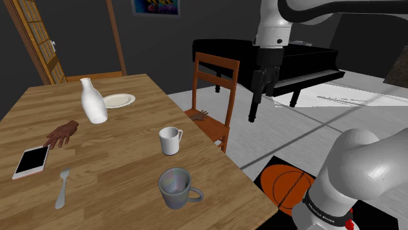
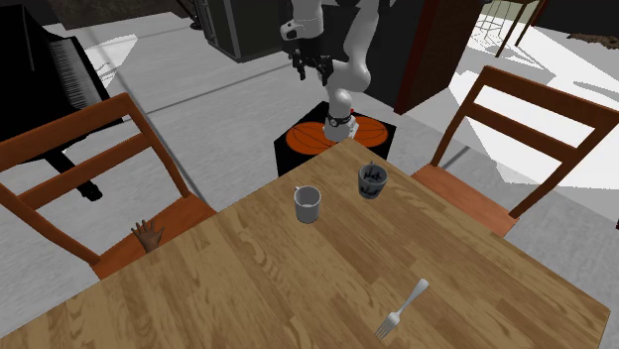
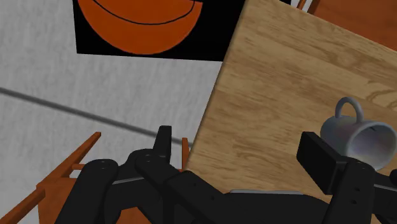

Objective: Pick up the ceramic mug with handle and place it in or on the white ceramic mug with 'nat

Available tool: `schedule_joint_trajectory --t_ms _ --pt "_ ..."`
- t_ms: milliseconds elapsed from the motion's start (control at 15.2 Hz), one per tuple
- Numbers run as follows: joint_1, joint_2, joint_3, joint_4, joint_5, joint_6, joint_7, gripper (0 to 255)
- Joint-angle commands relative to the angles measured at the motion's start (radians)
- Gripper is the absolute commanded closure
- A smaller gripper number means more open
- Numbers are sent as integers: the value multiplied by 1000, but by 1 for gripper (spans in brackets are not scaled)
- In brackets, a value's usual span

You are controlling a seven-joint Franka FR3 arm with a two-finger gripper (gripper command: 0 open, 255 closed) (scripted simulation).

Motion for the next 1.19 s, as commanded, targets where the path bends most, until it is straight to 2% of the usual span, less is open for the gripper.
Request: schedule_joint_trajectory --t_ms 0,594,1122 --pt "0 0 0 0 0 0 0 0" --pt "15 240 149 30 50 240 178 0" --pt "13 517 262 154 13 411 351 0"
